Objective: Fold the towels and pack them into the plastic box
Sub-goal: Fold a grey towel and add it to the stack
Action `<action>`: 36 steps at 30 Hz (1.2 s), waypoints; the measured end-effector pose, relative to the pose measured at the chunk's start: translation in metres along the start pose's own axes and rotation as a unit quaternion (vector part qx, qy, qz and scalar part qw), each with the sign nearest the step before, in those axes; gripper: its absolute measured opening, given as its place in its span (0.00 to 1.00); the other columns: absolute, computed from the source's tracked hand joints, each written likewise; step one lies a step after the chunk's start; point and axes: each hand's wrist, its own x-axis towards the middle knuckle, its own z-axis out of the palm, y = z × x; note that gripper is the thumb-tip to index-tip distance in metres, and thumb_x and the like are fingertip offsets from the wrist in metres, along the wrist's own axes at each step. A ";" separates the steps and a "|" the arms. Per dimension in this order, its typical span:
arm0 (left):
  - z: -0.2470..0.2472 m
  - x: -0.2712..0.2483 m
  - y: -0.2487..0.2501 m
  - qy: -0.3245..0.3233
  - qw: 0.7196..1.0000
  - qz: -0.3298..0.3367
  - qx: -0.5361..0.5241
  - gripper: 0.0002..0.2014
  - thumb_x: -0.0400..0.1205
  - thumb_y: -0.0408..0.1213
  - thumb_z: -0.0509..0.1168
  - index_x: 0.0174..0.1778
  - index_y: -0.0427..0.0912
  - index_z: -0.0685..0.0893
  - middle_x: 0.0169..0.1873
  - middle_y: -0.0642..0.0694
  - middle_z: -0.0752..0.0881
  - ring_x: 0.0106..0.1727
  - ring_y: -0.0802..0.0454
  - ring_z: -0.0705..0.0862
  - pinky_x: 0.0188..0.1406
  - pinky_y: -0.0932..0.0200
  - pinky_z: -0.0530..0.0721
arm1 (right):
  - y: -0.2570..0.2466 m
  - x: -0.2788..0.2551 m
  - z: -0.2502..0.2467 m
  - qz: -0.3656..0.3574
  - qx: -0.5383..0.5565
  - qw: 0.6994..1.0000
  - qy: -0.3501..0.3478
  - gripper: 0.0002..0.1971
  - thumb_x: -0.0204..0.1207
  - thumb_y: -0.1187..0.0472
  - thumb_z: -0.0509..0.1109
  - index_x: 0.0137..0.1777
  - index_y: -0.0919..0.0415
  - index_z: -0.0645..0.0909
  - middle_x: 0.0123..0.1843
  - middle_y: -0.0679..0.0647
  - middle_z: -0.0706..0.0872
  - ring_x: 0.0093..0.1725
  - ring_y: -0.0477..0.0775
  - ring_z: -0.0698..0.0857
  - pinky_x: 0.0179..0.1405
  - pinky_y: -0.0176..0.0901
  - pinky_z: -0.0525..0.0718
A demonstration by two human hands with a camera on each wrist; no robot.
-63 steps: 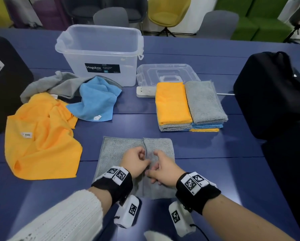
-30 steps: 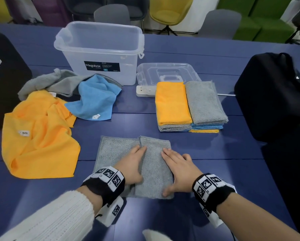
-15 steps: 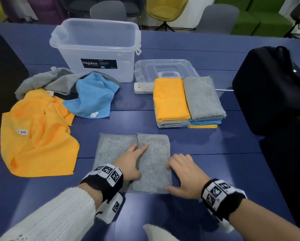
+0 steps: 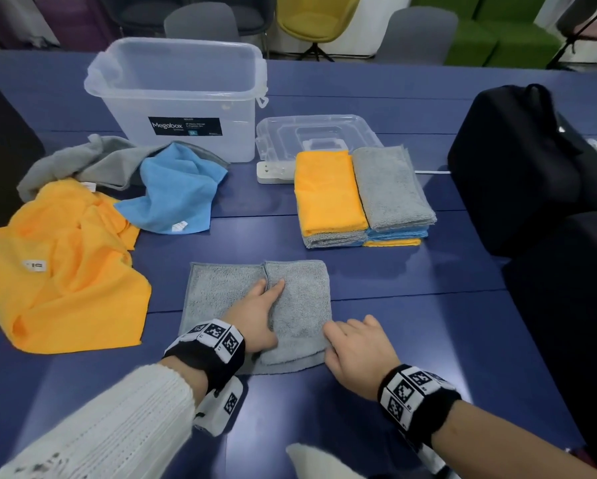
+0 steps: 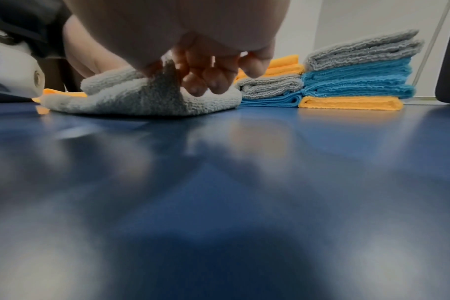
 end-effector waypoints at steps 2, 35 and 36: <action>0.000 0.001 0.001 0.002 1.000 -0.003 0.006 0.54 0.67 0.36 0.70 0.83 0.60 0.42 0.85 0.46 0.42 0.82 0.43 0.63 0.75 0.52 0.72 | -0.005 0.001 -0.002 0.032 -0.024 0.999 -0.020 0.07 0.68 0.51 0.59 0.34 0.53 0.71 0.22 0.47 0.76 0.22 0.54 0.73 0.30 0.44 0.68; -0.034 -0.024 -0.077 0.119 0.962 -0.215 -0.115 0.16 0.76 0.41 0.70 0.55 0.39 0.77 0.54 0.40 0.84 0.54 0.41 0.83 0.51 0.52 0.82 | 0.013 0.067 -0.024 0.015 0.013 0.969 -0.244 0.67 0.55 0.26 0.74 0.85 0.57 0.40 0.87 0.50 0.44 0.85 0.50 0.48 0.78 0.58 0.55; -0.040 -0.024 -0.074 0.123 0.958 -0.211 -0.149 0.16 0.75 0.40 0.70 0.56 0.39 0.77 0.54 0.40 0.84 0.54 0.41 0.83 0.54 0.50 0.82 | 0.014 0.067 -0.021 0.013 0.008 0.969 -0.245 0.67 0.55 0.26 0.73 0.85 0.57 0.40 0.87 0.50 0.43 0.85 0.50 0.48 0.78 0.58 0.55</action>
